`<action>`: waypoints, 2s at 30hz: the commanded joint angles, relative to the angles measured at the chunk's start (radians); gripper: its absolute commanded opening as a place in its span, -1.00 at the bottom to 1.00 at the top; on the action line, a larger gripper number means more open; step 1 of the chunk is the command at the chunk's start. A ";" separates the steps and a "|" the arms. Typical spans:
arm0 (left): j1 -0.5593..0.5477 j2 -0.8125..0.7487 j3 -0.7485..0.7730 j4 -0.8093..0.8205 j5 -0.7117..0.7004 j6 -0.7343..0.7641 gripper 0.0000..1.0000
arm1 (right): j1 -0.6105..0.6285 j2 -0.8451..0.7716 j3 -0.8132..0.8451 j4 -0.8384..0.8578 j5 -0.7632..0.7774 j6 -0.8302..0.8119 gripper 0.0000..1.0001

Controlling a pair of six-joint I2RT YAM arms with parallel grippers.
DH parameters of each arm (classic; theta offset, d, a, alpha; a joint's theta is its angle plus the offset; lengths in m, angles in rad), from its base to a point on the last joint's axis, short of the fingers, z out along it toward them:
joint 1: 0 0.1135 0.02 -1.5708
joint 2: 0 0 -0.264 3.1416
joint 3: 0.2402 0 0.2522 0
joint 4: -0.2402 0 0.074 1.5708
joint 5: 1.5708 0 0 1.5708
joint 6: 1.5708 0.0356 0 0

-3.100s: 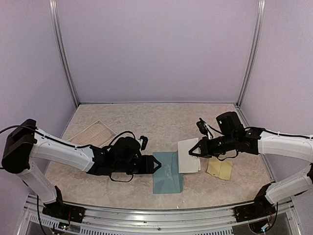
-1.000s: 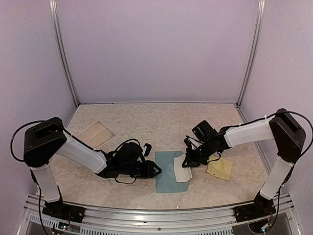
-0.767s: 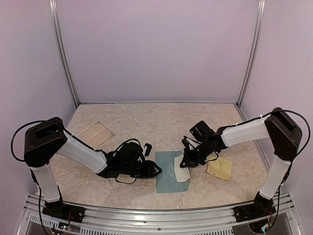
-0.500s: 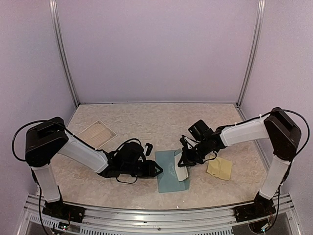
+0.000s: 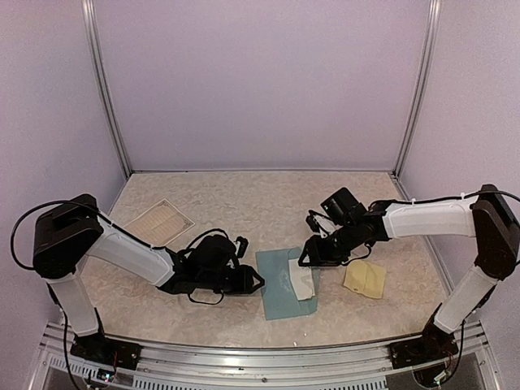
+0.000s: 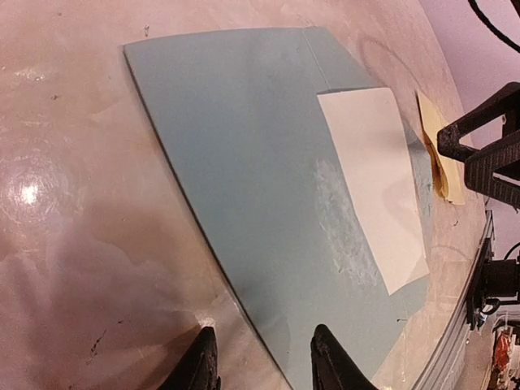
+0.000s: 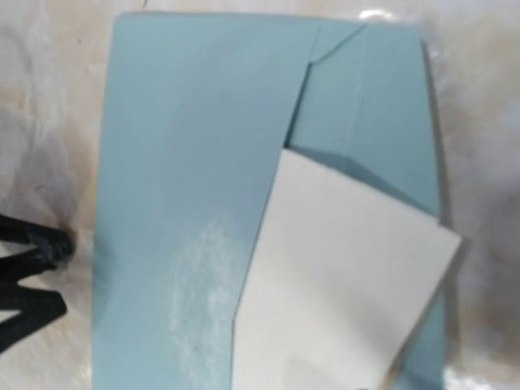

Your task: Place the letter into the envelope and seal it

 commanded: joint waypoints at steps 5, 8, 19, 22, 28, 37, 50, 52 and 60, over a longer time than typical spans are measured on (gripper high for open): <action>0.004 -0.015 0.013 -0.031 -0.024 0.009 -0.27 | 0.023 -0.019 -0.011 -0.049 0.078 -0.009 -0.31; 0.005 0.000 0.022 -0.032 -0.022 0.009 -0.27 | 0.031 0.008 -0.010 -0.038 0.083 -0.002 -0.40; 0.014 0.061 0.055 -0.025 -0.011 0.024 -0.28 | 0.034 0.077 -0.005 -0.053 0.149 0.019 -0.53; 0.017 0.079 0.064 -0.027 -0.007 0.028 -0.29 | 0.033 0.097 -0.003 -0.042 0.139 0.015 -0.58; 0.022 0.113 0.070 -0.022 0.000 0.030 -0.44 | 0.037 0.133 0.001 -0.009 0.109 0.012 -0.65; 0.022 0.130 0.076 -0.021 0.006 0.032 -0.46 | 0.050 0.172 0.039 0.017 0.070 -0.002 -0.72; 0.022 0.136 0.091 -0.023 0.016 0.034 -0.48 | 0.071 0.199 0.073 0.045 0.028 0.006 -0.74; 0.022 0.135 0.093 -0.024 0.014 0.035 -0.48 | 0.072 0.197 0.075 0.048 0.025 0.007 -0.74; 0.022 0.112 0.097 -0.032 -0.006 0.037 -0.43 | 0.073 0.170 0.079 0.029 0.047 0.012 -0.73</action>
